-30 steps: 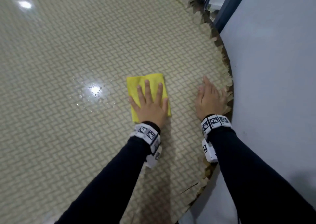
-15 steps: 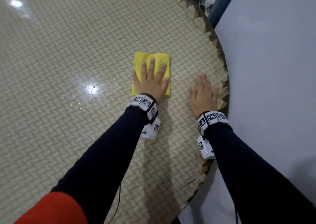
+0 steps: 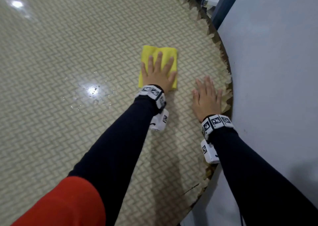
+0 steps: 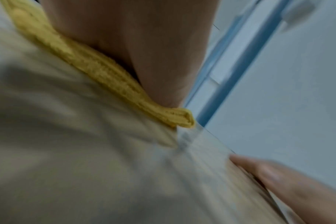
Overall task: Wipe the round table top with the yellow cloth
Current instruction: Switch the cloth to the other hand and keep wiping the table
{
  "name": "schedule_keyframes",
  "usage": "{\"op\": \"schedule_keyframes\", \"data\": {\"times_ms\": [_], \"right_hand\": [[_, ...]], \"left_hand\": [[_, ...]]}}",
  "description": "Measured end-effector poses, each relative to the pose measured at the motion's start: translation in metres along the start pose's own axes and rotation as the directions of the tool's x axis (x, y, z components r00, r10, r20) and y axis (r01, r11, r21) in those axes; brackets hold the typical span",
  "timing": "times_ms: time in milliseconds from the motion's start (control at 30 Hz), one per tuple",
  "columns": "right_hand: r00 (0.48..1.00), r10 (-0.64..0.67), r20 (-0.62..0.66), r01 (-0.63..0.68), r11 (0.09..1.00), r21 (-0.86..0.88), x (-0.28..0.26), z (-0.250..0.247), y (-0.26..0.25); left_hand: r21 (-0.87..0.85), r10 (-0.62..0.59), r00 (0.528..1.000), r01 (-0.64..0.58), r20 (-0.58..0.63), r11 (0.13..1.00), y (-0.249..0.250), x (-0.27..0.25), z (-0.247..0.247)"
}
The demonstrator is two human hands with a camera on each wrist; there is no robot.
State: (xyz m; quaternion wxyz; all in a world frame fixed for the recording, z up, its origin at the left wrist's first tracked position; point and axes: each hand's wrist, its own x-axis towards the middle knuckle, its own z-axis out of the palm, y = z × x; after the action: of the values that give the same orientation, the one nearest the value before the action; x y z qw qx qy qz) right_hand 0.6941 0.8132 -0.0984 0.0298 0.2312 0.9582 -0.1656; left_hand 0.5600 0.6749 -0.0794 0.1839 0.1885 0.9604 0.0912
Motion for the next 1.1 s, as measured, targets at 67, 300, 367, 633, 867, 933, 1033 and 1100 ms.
{"op": "schedule_keyframes", "data": {"times_ms": [67,300,367,633,867,933,1033,1100], "right_hand": [[1.000,-0.009,0.008,0.009,1.000,-0.003,0.000,0.000,0.000],[0.995,0.028,0.094,-0.015,0.991,-0.133,0.000,0.004,-0.005],[0.995,0.024,0.098,-0.012,0.994,-0.113,-0.001,0.003,-0.004],[0.998,0.017,0.059,-0.015,0.999,-0.040,0.000,0.004,-0.001],[0.997,0.026,0.070,-0.023,0.999,-0.049,0.001,0.002,-0.001],[0.997,0.029,0.066,-0.027,0.999,-0.026,0.001,0.002,-0.001],[0.999,0.031,0.043,-0.032,0.999,0.015,0.000,0.002,-0.002],[0.999,0.039,0.025,-0.041,0.997,0.061,0.001,0.001,-0.001]], "left_hand": [[-0.045,-0.124,0.991,0.122,-0.048,0.991,-0.035,-0.008,-0.005],[0.041,-0.039,0.998,0.041,-0.055,0.998,-0.035,-0.130,0.039],[0.083,0.023,0.999,-0.019,-0.044,0.996,-0.019,-0.140,0.052],[0.004,0.014,0.999,-0.014,0.030,1.000,-0.003,-0.016,0.001],[-0.060,-0.236,0.971,0.234,-0.028,0.970,-0.099,-0.054,-0.015],[-0.038,-0.219,0.973,0.217,-0.077,0.975,-0.094,-0.089,0.004],[0.016,-0.067,0.993,0.069,-0.095,0.998,-0.057,-0.136,0.041],[0.059,0.055,0.996,-0.051,-0.075,0.997,-0.021,-0.151,0.061]]}}
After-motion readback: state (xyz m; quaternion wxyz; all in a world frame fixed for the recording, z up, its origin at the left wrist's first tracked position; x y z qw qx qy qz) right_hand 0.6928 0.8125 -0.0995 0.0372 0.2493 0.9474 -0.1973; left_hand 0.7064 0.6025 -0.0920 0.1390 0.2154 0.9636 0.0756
